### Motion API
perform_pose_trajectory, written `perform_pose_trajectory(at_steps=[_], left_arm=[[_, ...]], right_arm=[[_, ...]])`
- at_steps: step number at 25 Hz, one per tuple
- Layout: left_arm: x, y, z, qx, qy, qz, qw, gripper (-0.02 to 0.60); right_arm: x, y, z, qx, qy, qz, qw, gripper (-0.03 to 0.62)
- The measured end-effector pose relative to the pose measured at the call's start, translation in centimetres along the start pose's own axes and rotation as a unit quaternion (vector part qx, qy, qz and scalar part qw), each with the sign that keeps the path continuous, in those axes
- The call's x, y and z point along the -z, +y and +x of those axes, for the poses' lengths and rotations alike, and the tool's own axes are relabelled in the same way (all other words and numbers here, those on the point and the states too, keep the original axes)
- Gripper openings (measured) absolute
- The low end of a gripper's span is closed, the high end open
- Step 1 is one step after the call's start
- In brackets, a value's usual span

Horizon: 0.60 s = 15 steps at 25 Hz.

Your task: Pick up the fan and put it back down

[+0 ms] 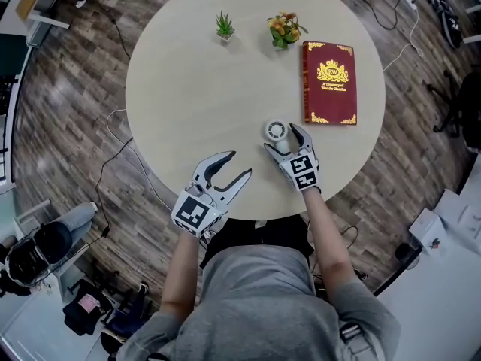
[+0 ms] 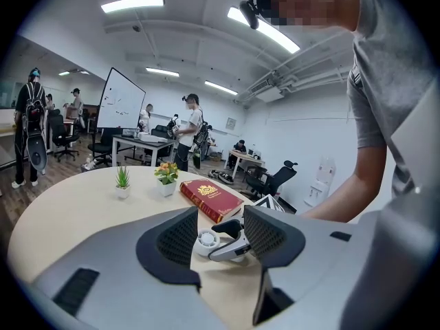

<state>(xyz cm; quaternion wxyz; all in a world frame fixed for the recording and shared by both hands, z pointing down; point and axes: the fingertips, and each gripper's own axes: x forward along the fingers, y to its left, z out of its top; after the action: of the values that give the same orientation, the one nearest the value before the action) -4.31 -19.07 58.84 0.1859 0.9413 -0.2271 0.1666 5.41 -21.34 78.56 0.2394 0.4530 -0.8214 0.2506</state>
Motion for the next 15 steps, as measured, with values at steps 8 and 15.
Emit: perform_pose_trajectory(at_steps=[8,15], left_arm=[[0.2,0.6,-0.6,-0.008,-0.001,0.006,0.9999,0.225],[0.1,0.8,-1.1,-0.013,0.008,-0.009,0.9998,0.225]], right_arm=[[0.5,-0.3,1.9,-0.002,0.030,-0.005,1.000,0.416],[1.0,-0.2,2.5,0.012,0.046,-0.036,0.998,0.414]])
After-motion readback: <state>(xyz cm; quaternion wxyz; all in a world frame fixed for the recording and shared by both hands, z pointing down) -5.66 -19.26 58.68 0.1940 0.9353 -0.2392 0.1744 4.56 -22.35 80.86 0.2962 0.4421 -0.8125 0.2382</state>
